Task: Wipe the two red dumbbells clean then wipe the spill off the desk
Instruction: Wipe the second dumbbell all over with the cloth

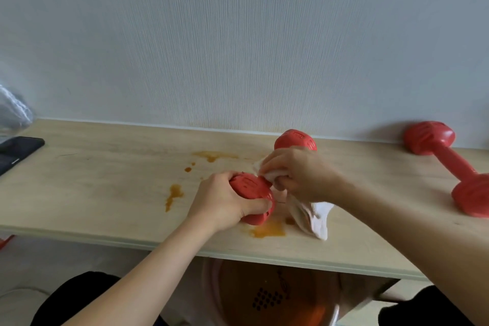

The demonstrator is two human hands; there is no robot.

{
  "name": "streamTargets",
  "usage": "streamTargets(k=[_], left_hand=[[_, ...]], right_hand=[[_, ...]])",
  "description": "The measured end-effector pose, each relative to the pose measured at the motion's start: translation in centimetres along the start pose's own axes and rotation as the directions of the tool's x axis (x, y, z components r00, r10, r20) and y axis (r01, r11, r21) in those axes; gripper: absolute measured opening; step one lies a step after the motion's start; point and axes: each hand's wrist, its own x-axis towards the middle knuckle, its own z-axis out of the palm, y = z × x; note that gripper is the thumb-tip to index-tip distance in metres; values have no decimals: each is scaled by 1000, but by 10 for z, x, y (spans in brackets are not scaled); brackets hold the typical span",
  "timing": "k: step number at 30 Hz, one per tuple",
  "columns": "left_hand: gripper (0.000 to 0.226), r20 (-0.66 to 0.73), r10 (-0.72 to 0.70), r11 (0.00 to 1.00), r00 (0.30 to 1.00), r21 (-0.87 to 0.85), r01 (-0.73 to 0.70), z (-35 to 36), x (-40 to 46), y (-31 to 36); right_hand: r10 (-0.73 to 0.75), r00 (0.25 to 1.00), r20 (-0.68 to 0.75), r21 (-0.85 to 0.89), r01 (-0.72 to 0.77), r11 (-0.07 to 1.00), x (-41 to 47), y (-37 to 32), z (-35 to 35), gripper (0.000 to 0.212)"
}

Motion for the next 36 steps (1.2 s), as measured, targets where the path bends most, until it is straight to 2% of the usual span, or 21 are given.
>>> streamTargets(k=[3, 5, 8, 12, 15, 18, 22, 25, 29, 32, 36], left_hand=[[58, 6, 7, 1000, 1000, -3, -7, 0, 1, 0], [61, 17, 8, 1000, 1000, -11, -8, -1, 1, 0], [69, 33, 3, 1000, 999, -25, -3, -2, 1, 0], [77, 48, -12, 1000, 999, 10, 12, 0, 1, 2], [84, -47, 21, 976, 999, 215, -11, 3, -6, 10], [85, -122, 182, 866, 976, 491, -100, 13, -16, 19], [84, -127, 236, 782, 963, 613, -111, 24, -16, 21], [88, -142, 187, 829, 972, 554, -79, 18, -10, 21], [89, -180, 115, 895, 977, 445, -24, 4, -4, 22], [91, -158, 17, 960, 987, 279, 28, -6, -1, 19], [77, -81, -38, 987, 996, 151, 50, -13, 6, 14]], right_hand=[[-44, 999, 26, 5, 44, 999, -2, -6, 4, 37], [6, 1000, -7, -44, -7, 999, 4, 4, 0, 36], [155, 987, -45, -122, -160, 980, 11, 21, -12, 36], [173, 984, -41, -86, -176, 981, 14, 25, -8, 37], [171, 982, -83, -56, -176, 983, 12, 28, -4, 38], [150, 983, -108, -2, -151, 989, 9, 35, 4, 38], [114, 982, -150, 76, -104, 992, 3, 42, 18, 31], [98, 974, -205, 94, -80, 992, 4, 38, 18, 27], [-152, 975, -159, 53, 162, 985, -5, 4, 17, 33], [-120, 983, -142, 117, 137, 984, -5, -3, 16, 38], [-24, 995, -99, 77, 31, 996, 12, 12, 16, 34]])
